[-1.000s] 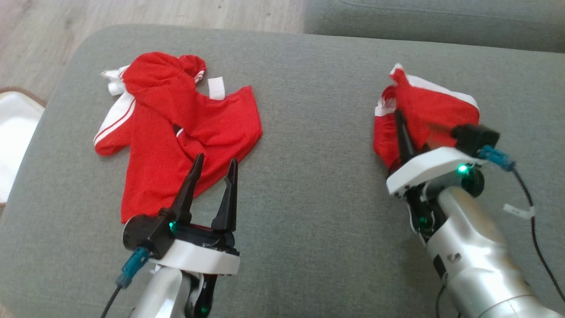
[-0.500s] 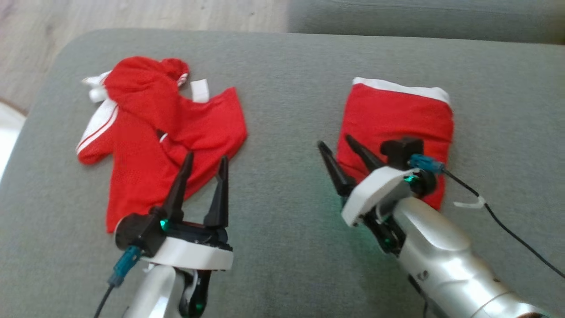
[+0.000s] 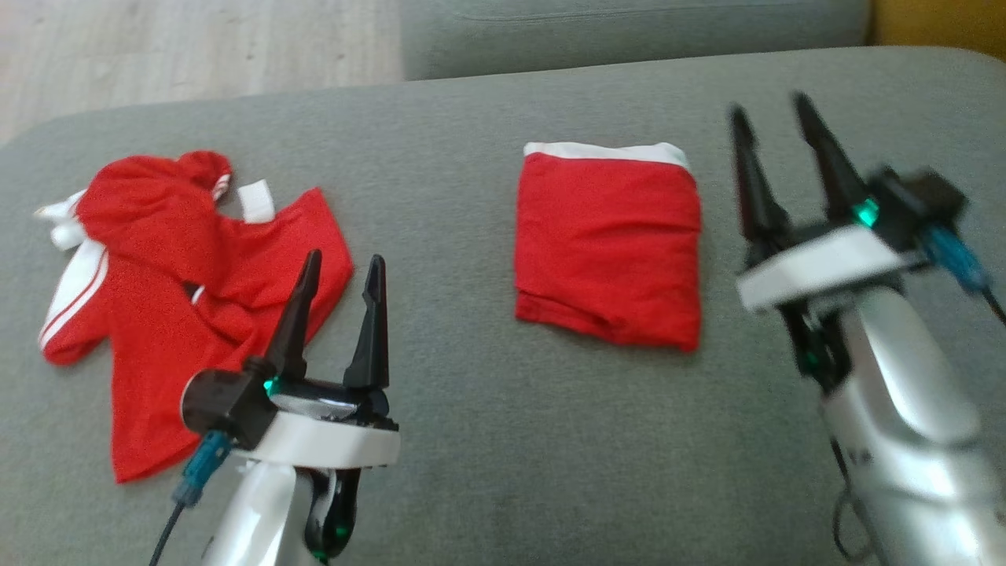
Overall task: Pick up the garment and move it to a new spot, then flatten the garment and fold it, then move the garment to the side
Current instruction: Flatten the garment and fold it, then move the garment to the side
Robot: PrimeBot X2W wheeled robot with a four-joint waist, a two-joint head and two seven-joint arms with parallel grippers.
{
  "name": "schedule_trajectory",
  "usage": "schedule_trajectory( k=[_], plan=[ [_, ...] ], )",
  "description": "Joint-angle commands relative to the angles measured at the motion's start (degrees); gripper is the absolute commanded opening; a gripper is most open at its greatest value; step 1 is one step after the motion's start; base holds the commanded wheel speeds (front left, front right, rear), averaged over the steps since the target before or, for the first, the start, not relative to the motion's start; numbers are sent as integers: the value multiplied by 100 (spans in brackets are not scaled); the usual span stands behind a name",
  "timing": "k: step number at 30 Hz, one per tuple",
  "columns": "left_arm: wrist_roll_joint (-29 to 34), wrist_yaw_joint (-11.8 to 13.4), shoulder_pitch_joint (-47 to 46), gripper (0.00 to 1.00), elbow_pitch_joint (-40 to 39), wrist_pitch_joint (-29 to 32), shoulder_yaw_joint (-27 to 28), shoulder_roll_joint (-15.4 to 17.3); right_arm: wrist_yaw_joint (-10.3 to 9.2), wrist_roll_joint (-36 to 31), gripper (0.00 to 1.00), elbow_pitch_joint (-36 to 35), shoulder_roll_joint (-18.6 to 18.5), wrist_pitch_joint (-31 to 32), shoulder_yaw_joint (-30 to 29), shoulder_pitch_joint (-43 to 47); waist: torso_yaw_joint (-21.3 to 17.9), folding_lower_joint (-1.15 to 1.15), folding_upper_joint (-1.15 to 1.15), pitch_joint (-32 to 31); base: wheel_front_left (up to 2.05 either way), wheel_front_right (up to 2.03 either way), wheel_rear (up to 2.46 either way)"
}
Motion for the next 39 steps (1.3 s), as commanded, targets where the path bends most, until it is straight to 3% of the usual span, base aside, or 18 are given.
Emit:
schedule_trajectory(
  k=[1, 8, 14, 31, 39],
  plan=[
    [57, -16, -296, 100, -223, -29, 247, 27, 37, -260, 100, -340, 104, -60, -150, 268, -123, 0, 0, -9, 0, 0, 0],
    [207, -59, -277, 100, -186, -29, 261, 27, 37, -1223, 100, -1286, 423, -60, -1247, 1208, -352, 0, 0, 6, 0, 0, 0],
    [234, -80, -85, 100, -218, -29, 334, 27, 37, -1478, 100, -1780, 571, -61, -1565, 1853, -469, 0, 0, -24, 0, 0, 0],
    [219, -88, 115, 100, -343, -29, 429, 27, 37, -1230, 100, -1734, 582, -61, -1486, 2115, -435, 0, 0, 9, 0, 0, 0],
    [201, -89, 31, 100, -354, -29, 327, 27, 37, -1220, 100, -1091, 582, -60, -1360, 1713, -214, 0, 0, 216, 0, 0, 0]
  ],
)
